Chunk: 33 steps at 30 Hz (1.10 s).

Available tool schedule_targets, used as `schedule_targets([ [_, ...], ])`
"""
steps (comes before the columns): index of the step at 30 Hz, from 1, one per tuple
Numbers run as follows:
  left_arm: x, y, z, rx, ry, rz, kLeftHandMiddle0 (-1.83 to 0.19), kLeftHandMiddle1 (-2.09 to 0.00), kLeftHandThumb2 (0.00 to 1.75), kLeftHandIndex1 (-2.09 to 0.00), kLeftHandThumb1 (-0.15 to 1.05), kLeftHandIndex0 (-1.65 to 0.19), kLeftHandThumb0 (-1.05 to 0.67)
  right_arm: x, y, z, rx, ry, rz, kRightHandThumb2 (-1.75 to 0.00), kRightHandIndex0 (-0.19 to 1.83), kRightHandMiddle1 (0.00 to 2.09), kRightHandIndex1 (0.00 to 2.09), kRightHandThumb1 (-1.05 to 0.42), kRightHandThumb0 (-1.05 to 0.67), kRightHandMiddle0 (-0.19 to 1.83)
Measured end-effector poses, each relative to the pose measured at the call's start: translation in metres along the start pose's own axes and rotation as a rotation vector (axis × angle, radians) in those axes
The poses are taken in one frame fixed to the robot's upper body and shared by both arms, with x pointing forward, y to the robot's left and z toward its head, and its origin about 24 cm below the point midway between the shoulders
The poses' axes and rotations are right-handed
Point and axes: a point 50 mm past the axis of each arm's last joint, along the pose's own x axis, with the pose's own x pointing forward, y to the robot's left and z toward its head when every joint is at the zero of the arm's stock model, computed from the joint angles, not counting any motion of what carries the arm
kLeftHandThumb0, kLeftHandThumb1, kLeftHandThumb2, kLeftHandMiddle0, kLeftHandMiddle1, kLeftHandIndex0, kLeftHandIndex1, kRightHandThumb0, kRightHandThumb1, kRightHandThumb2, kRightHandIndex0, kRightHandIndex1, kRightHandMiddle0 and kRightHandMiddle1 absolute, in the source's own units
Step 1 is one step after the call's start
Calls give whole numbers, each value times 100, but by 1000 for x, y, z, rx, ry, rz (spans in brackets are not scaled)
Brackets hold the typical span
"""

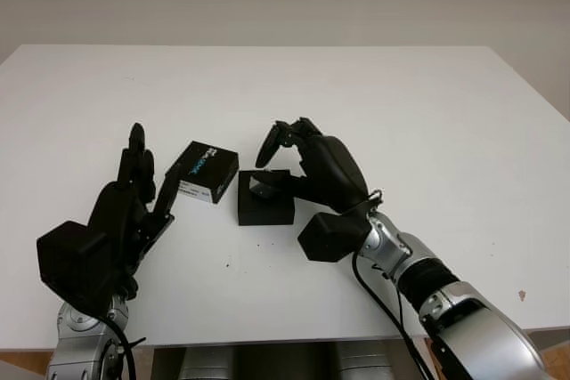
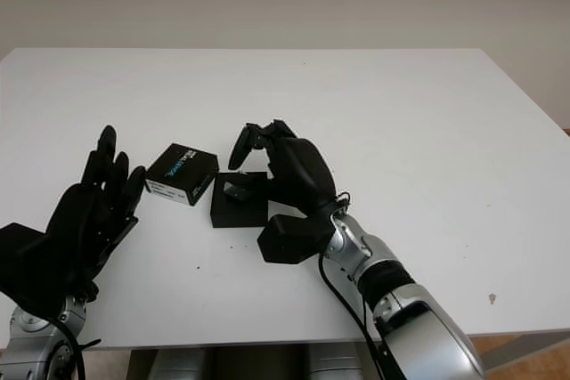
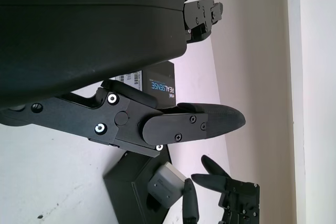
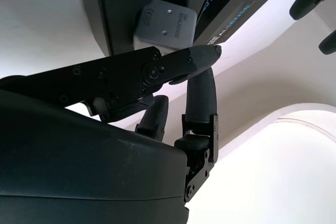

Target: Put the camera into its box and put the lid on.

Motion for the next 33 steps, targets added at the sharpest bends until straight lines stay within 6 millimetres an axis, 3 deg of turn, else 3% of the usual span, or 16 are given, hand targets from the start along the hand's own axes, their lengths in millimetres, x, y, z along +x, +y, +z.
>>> schedule_targets([
  [7, 0, 0, 0, 0, -1, 1, 16, -6, 44, -6, 105, 16, -61, 3, -3, 4, 8, -25, 3, -6, 11, 167, 119, -102, -46, 36],
  [13, 1, -2, 0, 4, -3, -2, 17, -5, 45, -6, 105, 17, -60, 5, -18, 3, 47, 17, 9, -5, 6, 133, 119, -100, -46, 28],
  [22, 3, -7, 1, -8, -9, -14, 19, -3, 48, -4, 105, 19, -59, -20, -31, 3, 30, 84, 99, -6, 12, 107, 88, -104, -48, 25],
  [27, 4, -10, 1, -17, -14, -20, 19, -2, 49, -3, 105, 19, -59, -30, -28, 2, -38, 89, 118, -9, 15, 104, 88, -105, -50, 22],
  [33, 4, -11, 1, -19, -15, -18, 19, -3, 50, -4, 105, 19, -58, -36, -15, -9, -138, 128, 174, -14, 12, 79, 78, -105, -51, 20],
])
